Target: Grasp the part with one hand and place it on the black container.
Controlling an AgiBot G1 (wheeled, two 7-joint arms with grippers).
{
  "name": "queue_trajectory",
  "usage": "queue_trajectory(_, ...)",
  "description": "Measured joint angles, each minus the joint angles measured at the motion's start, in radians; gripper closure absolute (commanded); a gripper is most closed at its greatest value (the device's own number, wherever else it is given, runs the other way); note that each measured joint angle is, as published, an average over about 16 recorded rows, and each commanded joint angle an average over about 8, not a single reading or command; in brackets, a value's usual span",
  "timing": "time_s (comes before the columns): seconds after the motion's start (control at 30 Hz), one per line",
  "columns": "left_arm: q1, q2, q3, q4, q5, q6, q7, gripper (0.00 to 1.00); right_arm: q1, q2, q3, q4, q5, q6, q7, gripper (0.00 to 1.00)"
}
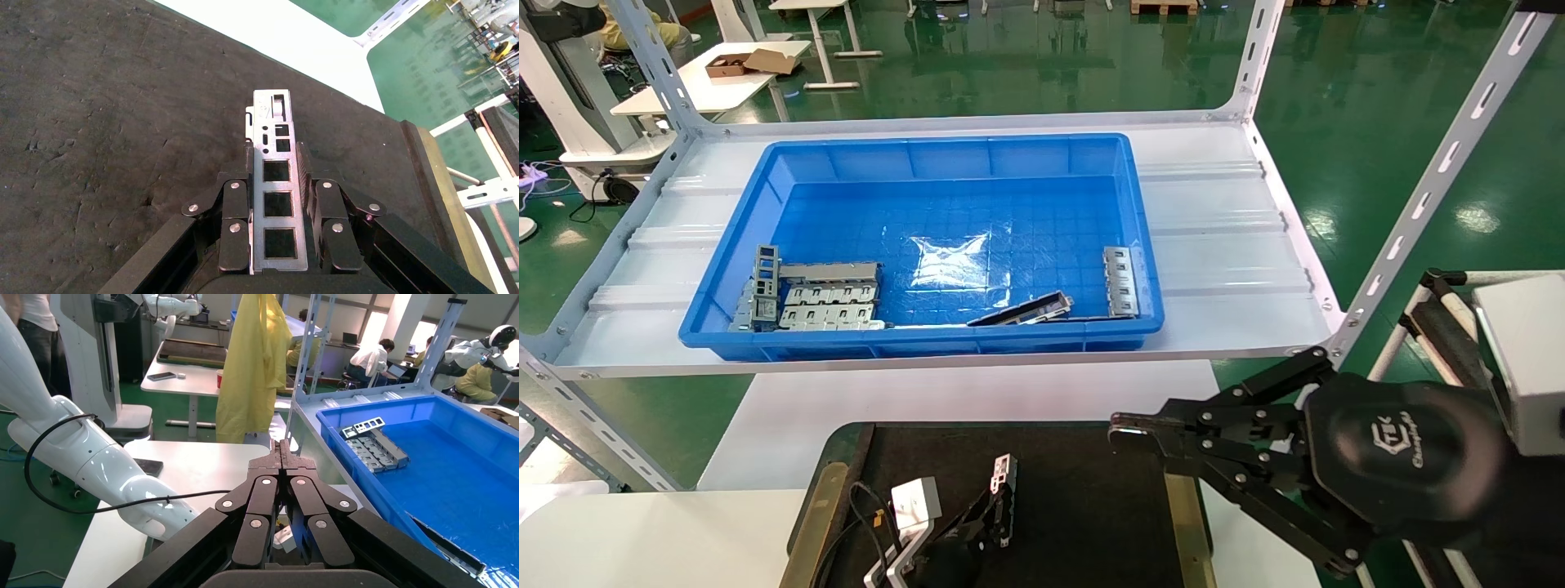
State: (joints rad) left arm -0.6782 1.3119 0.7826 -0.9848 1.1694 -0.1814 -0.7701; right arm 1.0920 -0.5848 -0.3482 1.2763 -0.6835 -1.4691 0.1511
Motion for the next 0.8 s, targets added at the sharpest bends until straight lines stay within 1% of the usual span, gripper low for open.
queue_trajectory(0.13, -0.005, -0.002, 0.02, -0.002, -0.033, -0.016, 0.019, 0.28, 0.0, 0.0, 0.0, 0.0, 0.0, 0.0, 0.0, 0.25)
queue_trajectory(0.17, -0.006, -0.002, 0.025, -0.003, -0.042, -0.02, 0.024, 0.17, 0.0, 0.0, 0.0, 0.0, 0.0, 0.0, 0.0, 0.14)
queue_trajectory(0.2, -0.007, -0.003, 0.031, -0.004, -0.051, -0.024, 0.028, 0.07, 0.0, 0.0, 0.0, 0.0, 0.0, 0.0, 0.0, 0.06)
queue_trajectory(0.23, -0.008, -0.004, 0.036, -0.005, -0.061, -0.028, 0.033, 0.01, 0.0, 0.0, 0.0, 0.0, 0.0, 0.0, 0.0, 0.0)
queue_trajectory(0.57, -0.025, -0.023, 0.095, -0.036, -0.162, -0.069, 0.092, 0.0, 0.0, 0.0, 0.0, 0.0, 0.0, 0.0, 0.0, 0.0)
queue_trajectory(0.8, -0.044, -0.067, 0.148, -0.095, -0.247, -0.09, 0.146, 0.0, 0.0, 0.0, 0.0, 0.0, 0.0, 0.0, 0.0, 0.0)
